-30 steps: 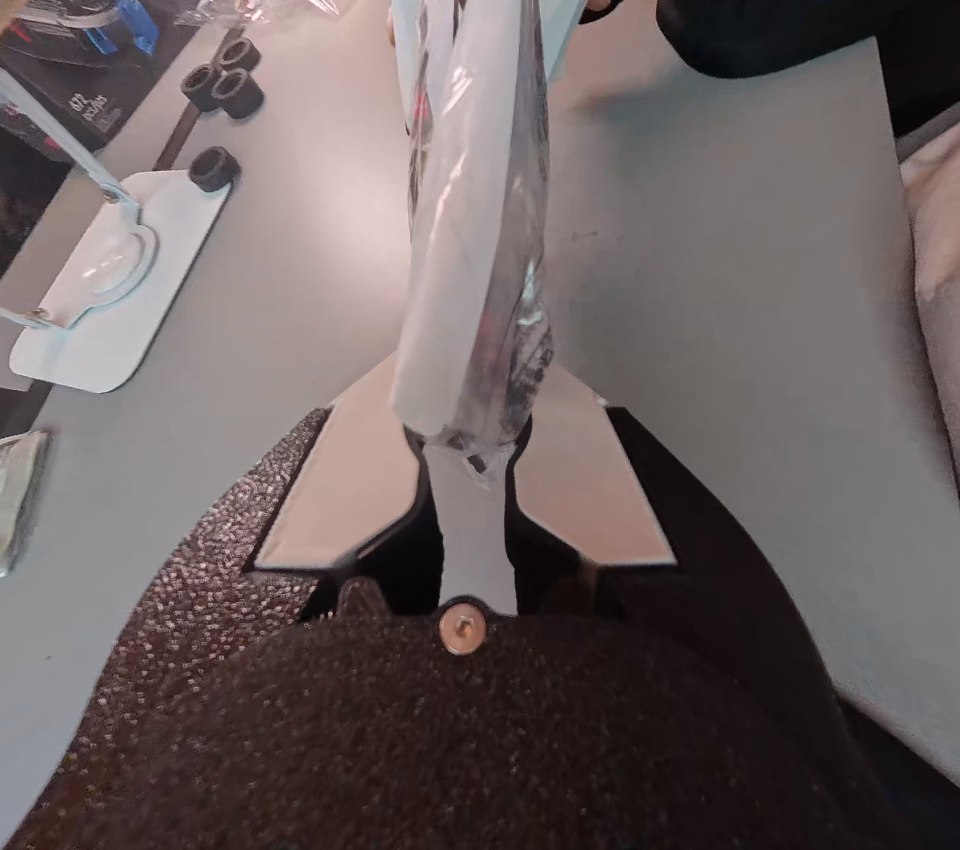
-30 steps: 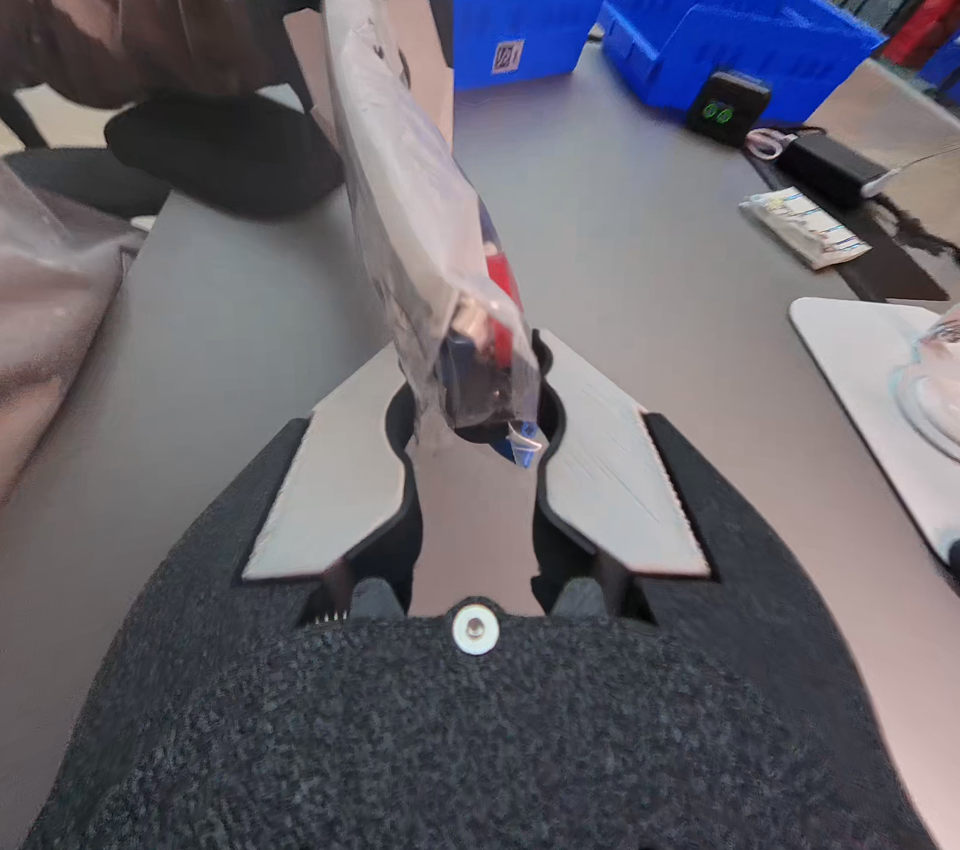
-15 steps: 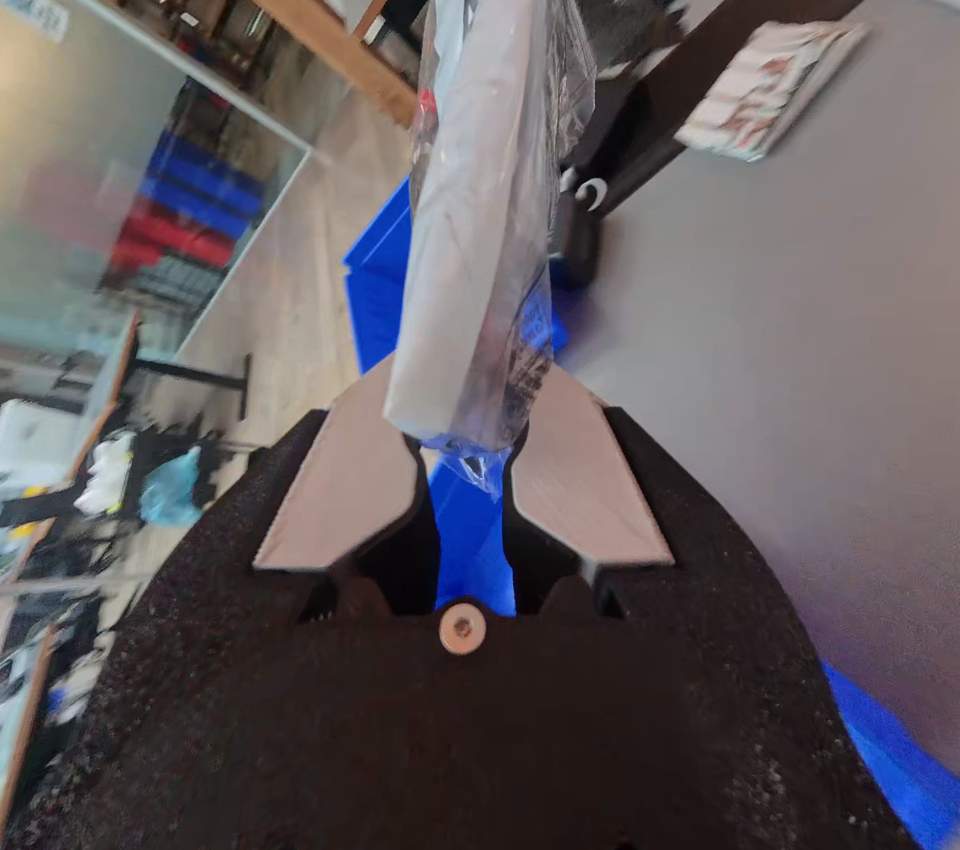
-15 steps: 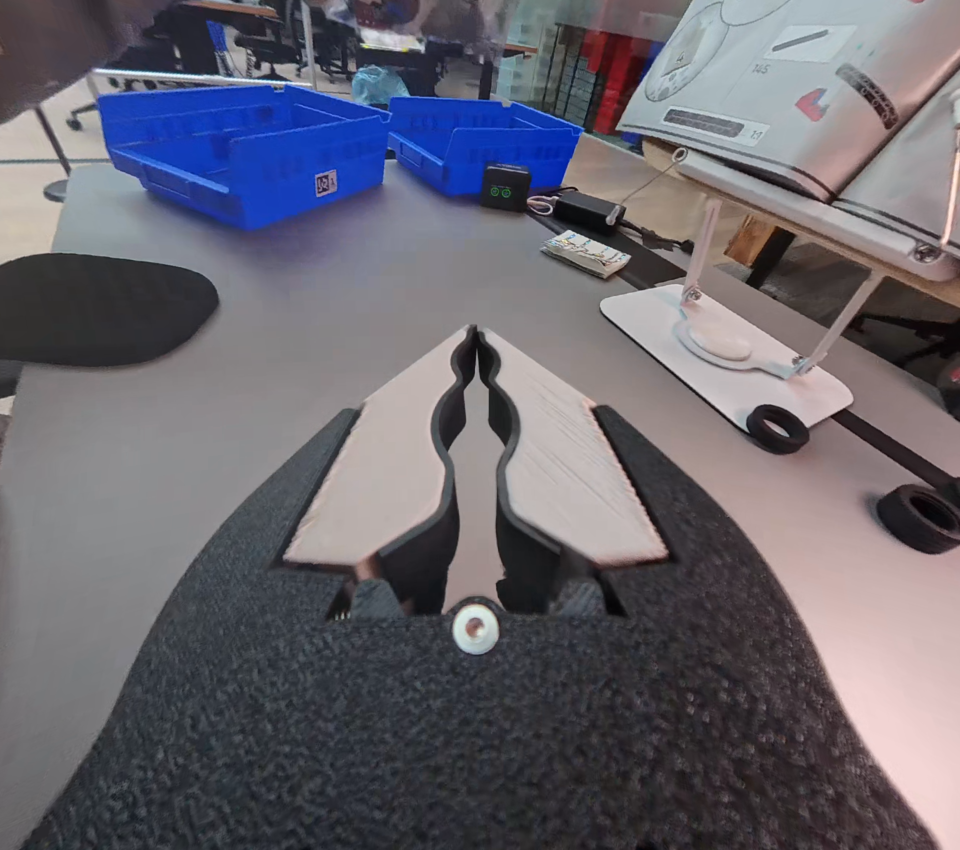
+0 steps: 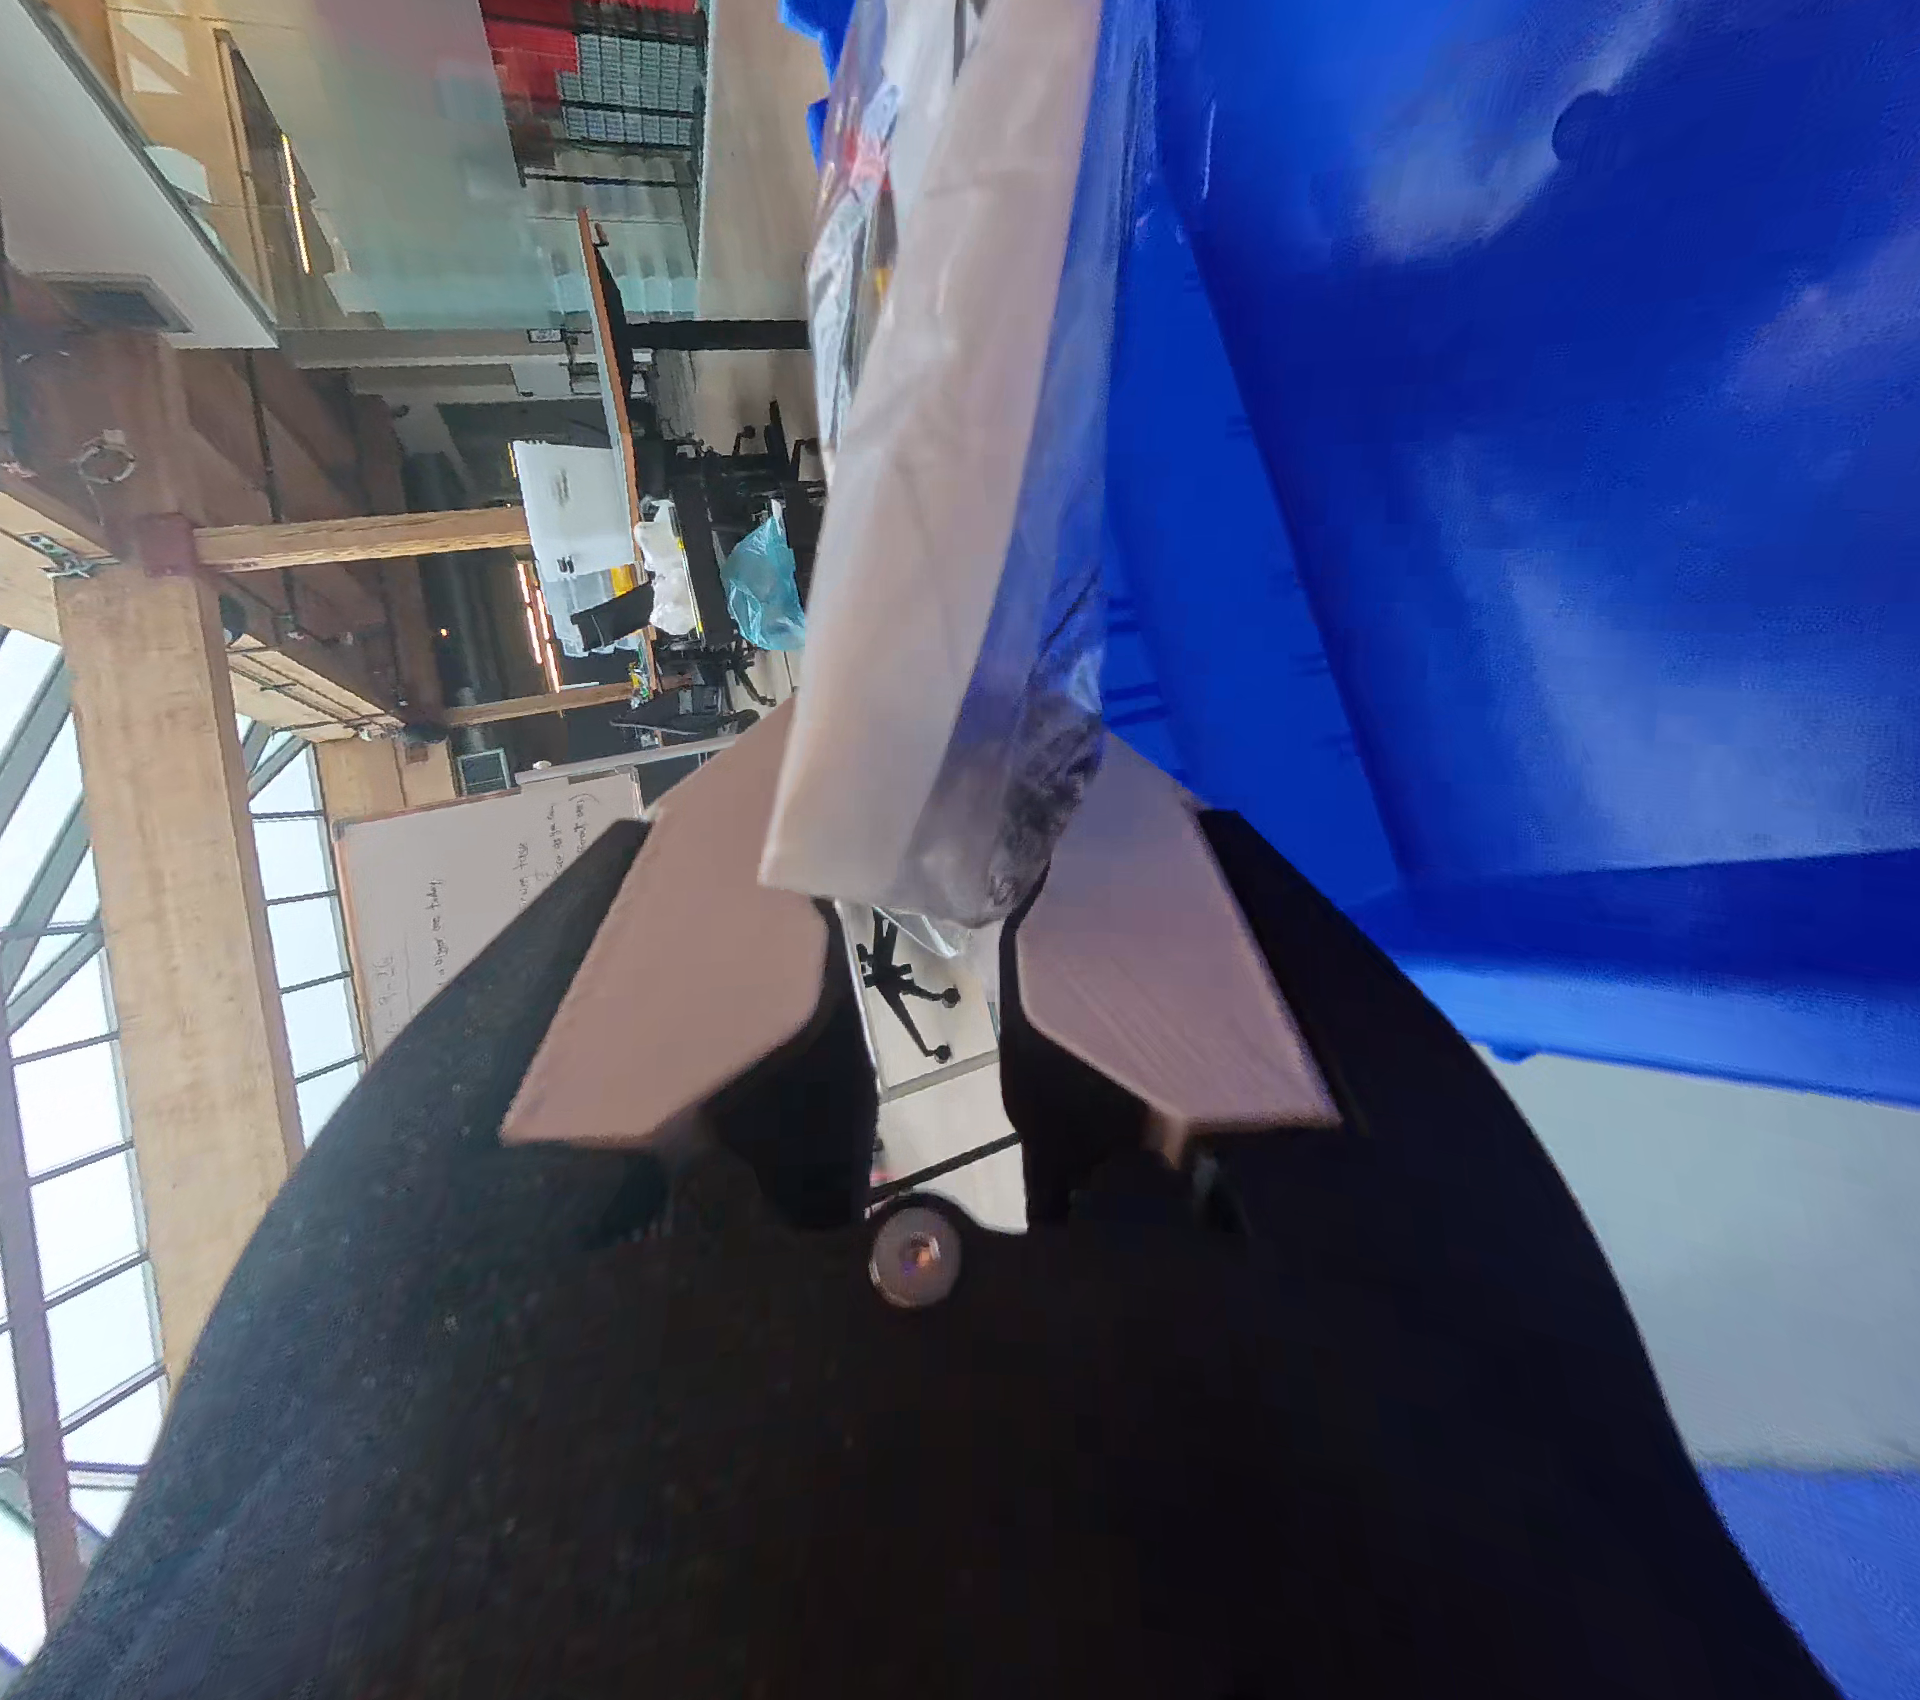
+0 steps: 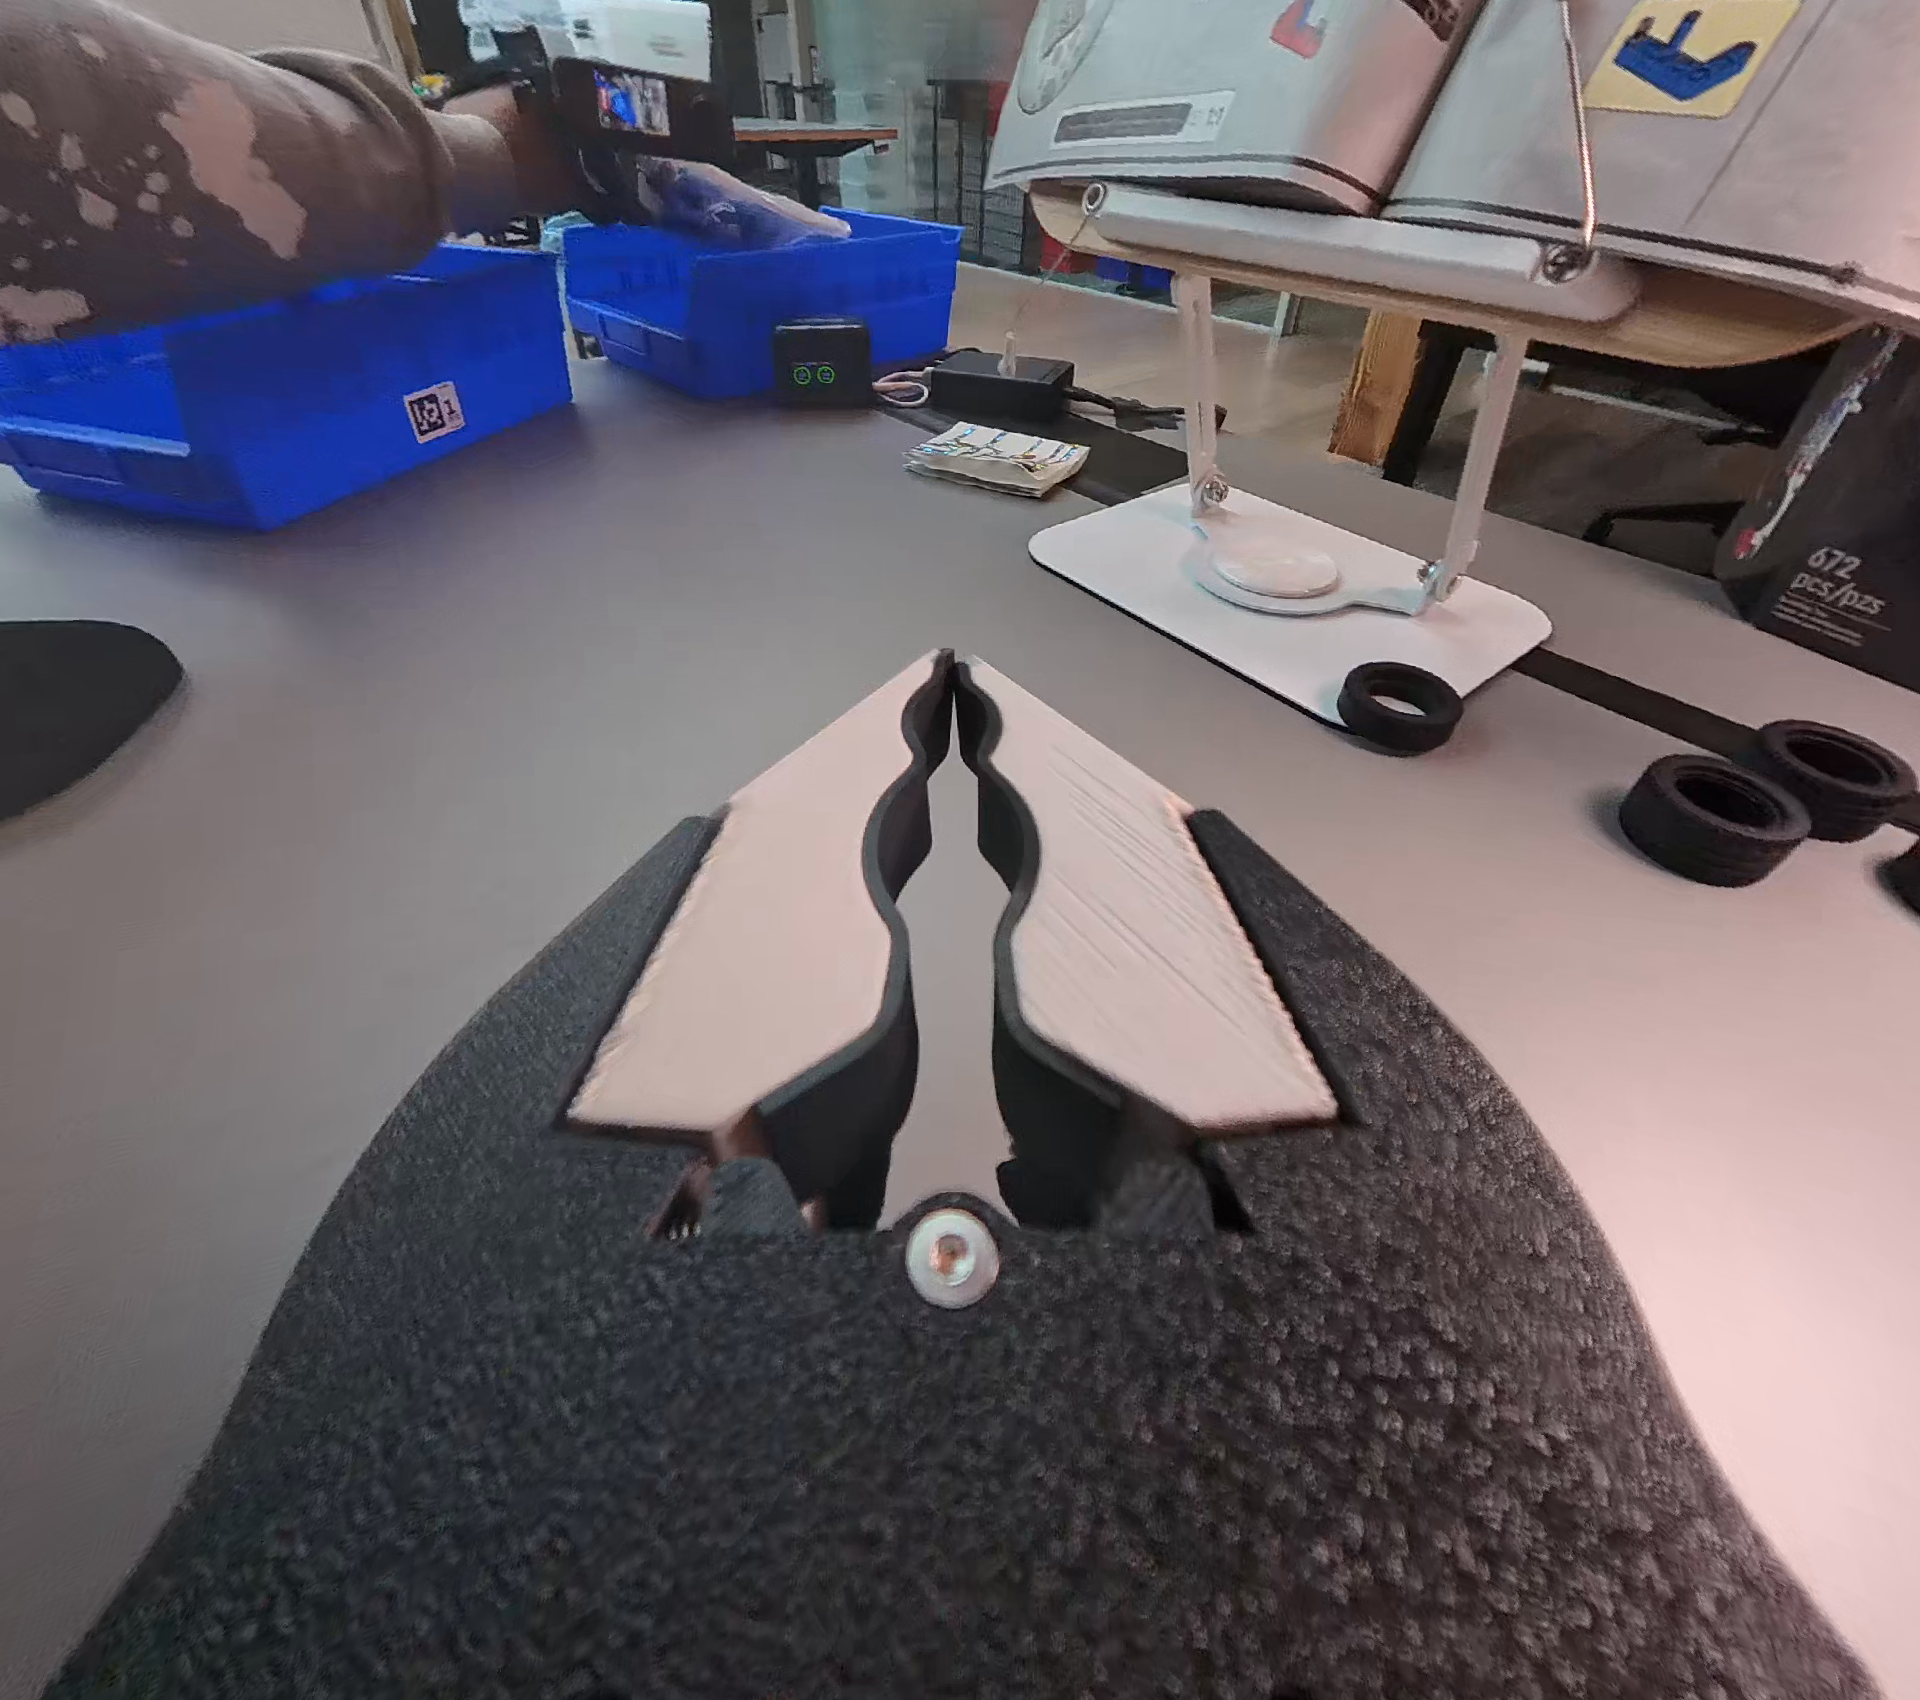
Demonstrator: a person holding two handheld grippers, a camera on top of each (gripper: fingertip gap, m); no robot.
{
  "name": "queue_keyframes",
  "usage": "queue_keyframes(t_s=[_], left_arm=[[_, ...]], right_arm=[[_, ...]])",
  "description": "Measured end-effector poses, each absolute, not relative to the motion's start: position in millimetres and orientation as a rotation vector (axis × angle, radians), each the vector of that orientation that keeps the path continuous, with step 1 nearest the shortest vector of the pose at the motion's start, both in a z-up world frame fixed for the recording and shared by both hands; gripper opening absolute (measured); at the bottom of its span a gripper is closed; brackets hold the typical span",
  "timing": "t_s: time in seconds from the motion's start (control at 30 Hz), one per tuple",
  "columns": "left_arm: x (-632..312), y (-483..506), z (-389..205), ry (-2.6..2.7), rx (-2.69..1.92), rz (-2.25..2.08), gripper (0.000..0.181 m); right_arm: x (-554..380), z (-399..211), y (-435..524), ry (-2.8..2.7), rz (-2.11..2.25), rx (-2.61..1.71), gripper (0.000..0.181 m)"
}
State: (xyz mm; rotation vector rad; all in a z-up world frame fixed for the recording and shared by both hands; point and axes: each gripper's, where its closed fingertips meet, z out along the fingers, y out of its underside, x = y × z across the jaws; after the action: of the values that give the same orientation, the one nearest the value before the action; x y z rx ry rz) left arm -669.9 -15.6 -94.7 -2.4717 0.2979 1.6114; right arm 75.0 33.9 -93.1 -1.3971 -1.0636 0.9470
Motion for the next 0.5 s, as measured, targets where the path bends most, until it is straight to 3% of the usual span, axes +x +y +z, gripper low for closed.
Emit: queue_keyframes(t_s=[0.2,0.37,0.5], left_arm=[[-676.4,16.1,-137.8,0.433,-2.577,1.503,0.016],[-673.5,13.9,-172.2,0.493,-2.717,1.348,0.029],[-661.1,5.5,-191.6,0.483,-2.850,1.088,0.058]], right_arm=[[73.9,-103.5,50.7,-1.011,0.974,-1.469,0.000],[72.4,-103.3,55.1,-0.997,0.984,-1.477,0.000],[71.1,-104.7,54.3,-1.009,1.002,-1.485,0.000]])
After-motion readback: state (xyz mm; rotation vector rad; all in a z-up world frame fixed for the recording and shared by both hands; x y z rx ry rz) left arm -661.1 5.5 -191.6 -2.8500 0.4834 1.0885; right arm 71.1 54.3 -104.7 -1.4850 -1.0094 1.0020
